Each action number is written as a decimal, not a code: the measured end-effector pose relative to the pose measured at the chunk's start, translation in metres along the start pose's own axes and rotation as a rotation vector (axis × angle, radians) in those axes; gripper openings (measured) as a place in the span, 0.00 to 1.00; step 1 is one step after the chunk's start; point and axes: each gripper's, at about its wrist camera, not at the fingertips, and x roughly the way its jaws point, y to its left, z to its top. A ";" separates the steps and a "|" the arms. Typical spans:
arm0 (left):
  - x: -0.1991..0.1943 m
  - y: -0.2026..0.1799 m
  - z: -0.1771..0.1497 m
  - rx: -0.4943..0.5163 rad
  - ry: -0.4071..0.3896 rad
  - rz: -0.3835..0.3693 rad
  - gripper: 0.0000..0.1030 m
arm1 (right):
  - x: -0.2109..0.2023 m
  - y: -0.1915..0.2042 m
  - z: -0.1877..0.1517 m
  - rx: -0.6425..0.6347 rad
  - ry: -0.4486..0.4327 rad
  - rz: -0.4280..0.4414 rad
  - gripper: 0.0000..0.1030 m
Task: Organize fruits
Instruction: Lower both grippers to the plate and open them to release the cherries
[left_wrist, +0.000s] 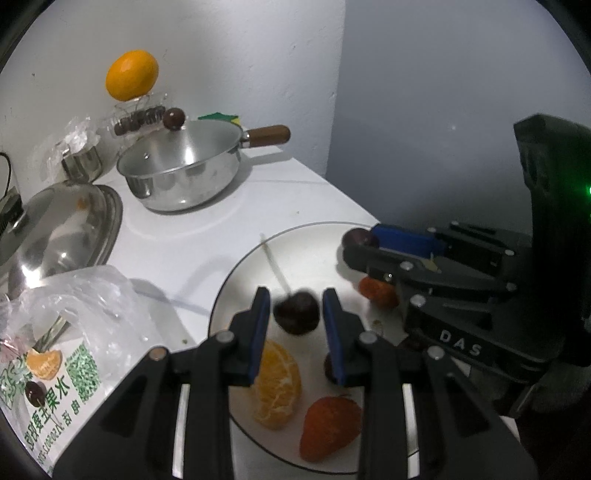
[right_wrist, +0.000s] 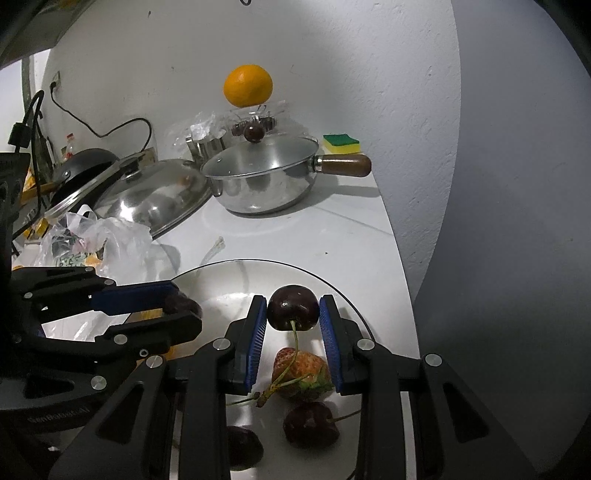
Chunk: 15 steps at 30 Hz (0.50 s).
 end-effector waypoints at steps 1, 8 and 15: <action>0.000 0.000 0.000 0.000 0.000 -0.002 0.30 | 0.001 0.000 0.000 0.001 0.004 0.000 0.30; 0.001 0.004 0.000 -0.015 0.004 -0.004 0.30 | 0.006 0.001 0.002 0.000 0.019 -0.008 0.30; -0.010 0.009 -0.002 -0.023 -0.018 0.005 0.36 | 0.009 0.005 0.000 -0.002 0.036 -0.022 0.31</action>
